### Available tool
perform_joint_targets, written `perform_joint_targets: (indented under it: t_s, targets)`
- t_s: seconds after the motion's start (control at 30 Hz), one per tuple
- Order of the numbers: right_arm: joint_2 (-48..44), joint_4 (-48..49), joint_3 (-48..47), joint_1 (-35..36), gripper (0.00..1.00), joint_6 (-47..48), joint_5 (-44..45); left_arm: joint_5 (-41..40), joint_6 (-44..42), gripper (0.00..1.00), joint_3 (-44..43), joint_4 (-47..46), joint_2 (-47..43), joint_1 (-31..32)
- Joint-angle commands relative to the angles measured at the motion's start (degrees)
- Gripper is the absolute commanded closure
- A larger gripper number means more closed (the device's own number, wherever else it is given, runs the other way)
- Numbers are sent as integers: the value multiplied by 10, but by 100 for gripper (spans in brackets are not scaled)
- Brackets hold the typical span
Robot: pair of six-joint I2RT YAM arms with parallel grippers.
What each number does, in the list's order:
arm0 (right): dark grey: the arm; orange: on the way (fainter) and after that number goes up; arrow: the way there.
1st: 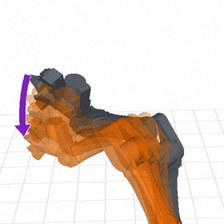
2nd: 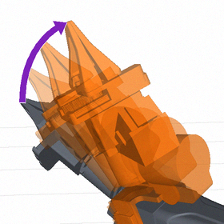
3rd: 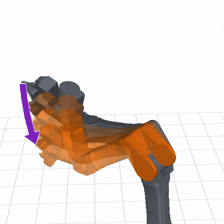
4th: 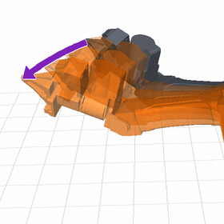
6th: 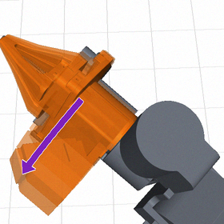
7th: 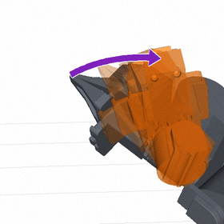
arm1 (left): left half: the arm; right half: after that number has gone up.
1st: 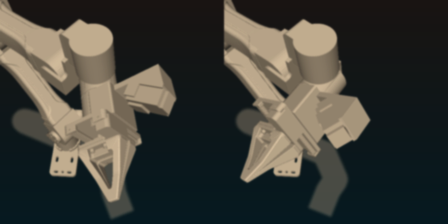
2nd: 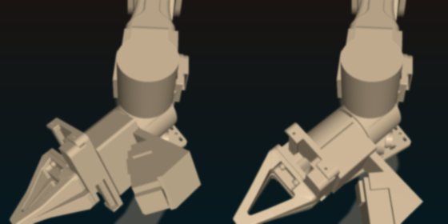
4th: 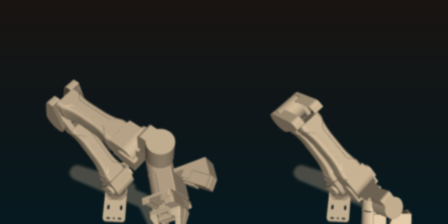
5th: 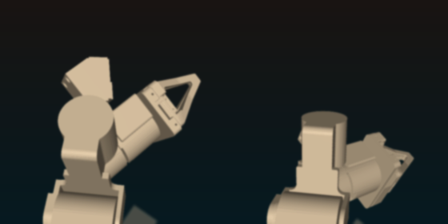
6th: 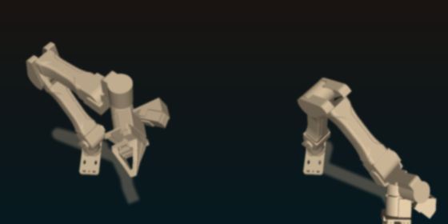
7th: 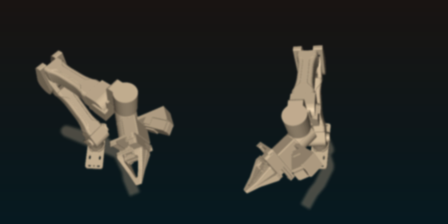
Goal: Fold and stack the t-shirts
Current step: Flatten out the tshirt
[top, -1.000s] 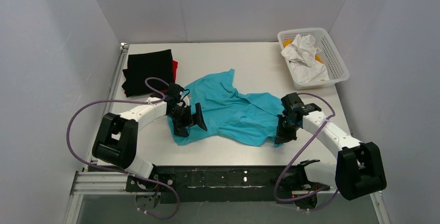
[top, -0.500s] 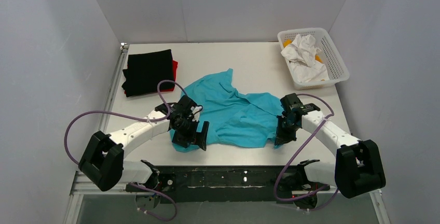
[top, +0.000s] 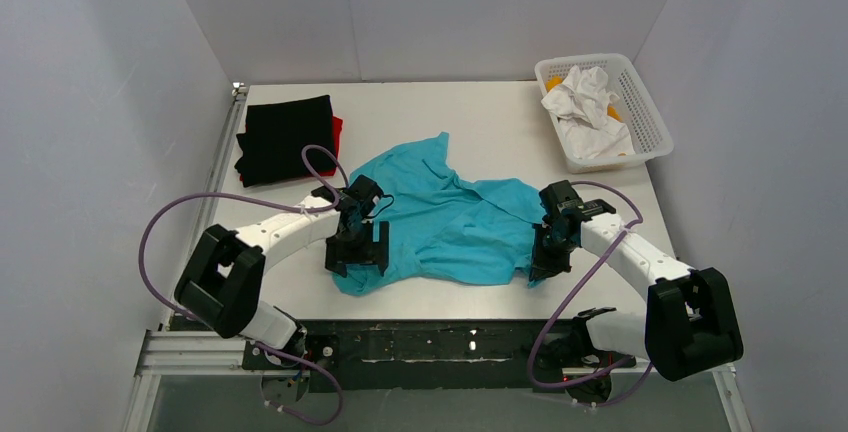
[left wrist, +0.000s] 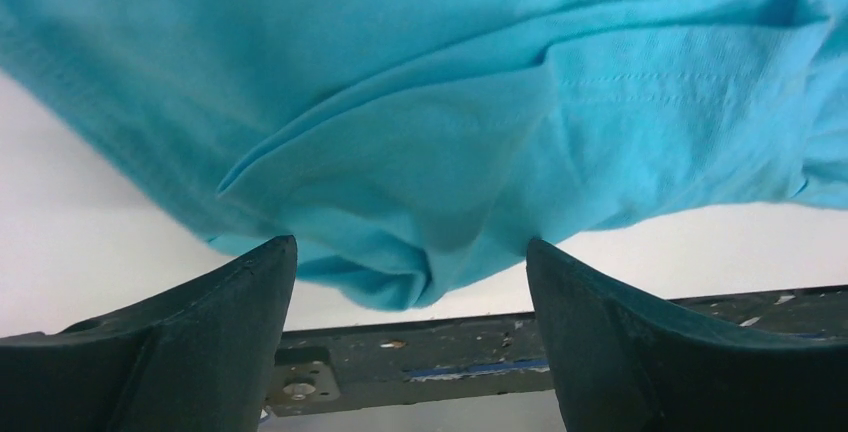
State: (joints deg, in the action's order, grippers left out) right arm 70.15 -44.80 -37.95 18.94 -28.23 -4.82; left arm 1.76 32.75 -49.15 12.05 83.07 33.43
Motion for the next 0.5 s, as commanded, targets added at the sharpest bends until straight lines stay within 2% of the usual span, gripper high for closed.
perform_joint_targets:
  t_s: [0.0,0.17,0.3,0.47]
  targets:
    - [-2,1,-1,5,99,5,1,27,31,18,-11,33,37,-3]
    - [-1,2,-1,6,99,5,3,29,55,19,7,-4,29,-3]
    - [-2,1,-1,7,99,5,3,44,85,24,18,-39,25,-3]
    - [-3,2,-1,7,99,4,6,60,85,24,34,-94,17,-3]
